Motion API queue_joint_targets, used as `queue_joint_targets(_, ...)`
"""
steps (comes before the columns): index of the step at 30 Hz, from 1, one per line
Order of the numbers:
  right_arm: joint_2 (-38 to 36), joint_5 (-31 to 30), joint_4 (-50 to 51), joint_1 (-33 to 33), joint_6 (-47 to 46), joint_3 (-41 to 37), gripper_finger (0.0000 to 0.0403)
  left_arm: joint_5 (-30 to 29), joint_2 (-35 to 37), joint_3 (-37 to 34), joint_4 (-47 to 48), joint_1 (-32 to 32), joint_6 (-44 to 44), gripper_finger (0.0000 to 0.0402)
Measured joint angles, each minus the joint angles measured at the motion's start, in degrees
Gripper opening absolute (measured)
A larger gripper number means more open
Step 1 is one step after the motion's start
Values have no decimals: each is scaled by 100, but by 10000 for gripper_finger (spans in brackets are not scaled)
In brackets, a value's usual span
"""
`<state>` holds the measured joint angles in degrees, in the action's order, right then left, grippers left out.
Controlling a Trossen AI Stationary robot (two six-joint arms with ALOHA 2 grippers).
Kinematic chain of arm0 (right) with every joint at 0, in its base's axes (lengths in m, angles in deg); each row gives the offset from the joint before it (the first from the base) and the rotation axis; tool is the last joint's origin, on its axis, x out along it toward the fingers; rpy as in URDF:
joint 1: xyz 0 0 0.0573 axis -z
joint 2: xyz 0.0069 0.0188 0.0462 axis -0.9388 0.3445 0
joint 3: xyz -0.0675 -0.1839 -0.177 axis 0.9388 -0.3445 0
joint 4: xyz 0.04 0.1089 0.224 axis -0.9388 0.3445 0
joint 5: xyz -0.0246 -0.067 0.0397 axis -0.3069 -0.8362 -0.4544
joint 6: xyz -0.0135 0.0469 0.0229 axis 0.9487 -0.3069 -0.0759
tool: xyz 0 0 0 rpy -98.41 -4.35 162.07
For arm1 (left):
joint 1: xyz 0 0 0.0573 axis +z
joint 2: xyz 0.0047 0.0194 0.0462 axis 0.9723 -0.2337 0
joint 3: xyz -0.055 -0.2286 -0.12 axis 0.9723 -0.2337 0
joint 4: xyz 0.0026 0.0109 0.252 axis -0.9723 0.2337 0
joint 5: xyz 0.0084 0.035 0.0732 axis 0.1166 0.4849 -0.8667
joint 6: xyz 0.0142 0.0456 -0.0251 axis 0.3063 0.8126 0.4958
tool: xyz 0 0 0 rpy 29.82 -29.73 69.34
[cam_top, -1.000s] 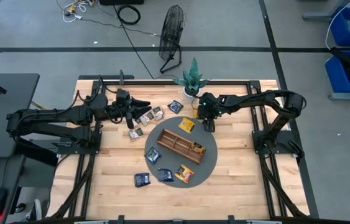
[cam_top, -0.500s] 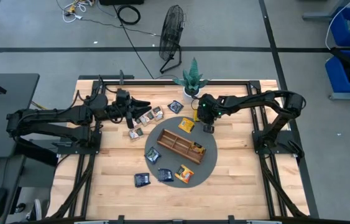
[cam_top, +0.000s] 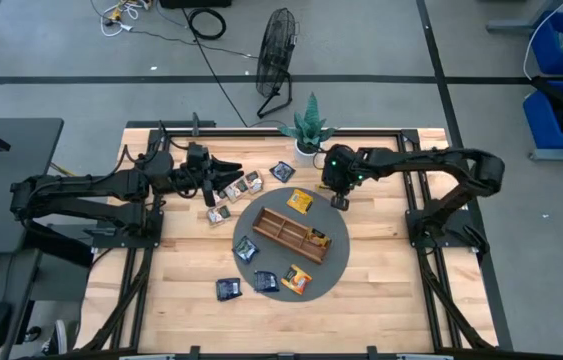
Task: Pick & Place Tea
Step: Put the yellow tea bag into the right section of the wooden organizer
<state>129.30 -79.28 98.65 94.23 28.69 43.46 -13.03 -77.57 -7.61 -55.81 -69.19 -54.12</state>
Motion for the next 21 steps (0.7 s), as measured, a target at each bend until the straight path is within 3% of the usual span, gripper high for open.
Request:
queue_joint_targets(5,-462,880,431,-35,-735,359,1,0,0,0,-2,0,0,142)
queue_joint_targets(15,-1150,2340,125,-429,-2493,1039,0,4,-15,0,-7,0,0,142)
queue_joint_targets(21,-1193,2778,-457,-843,-3223,1487,0,389,-36,0,-13,0,-3,142)
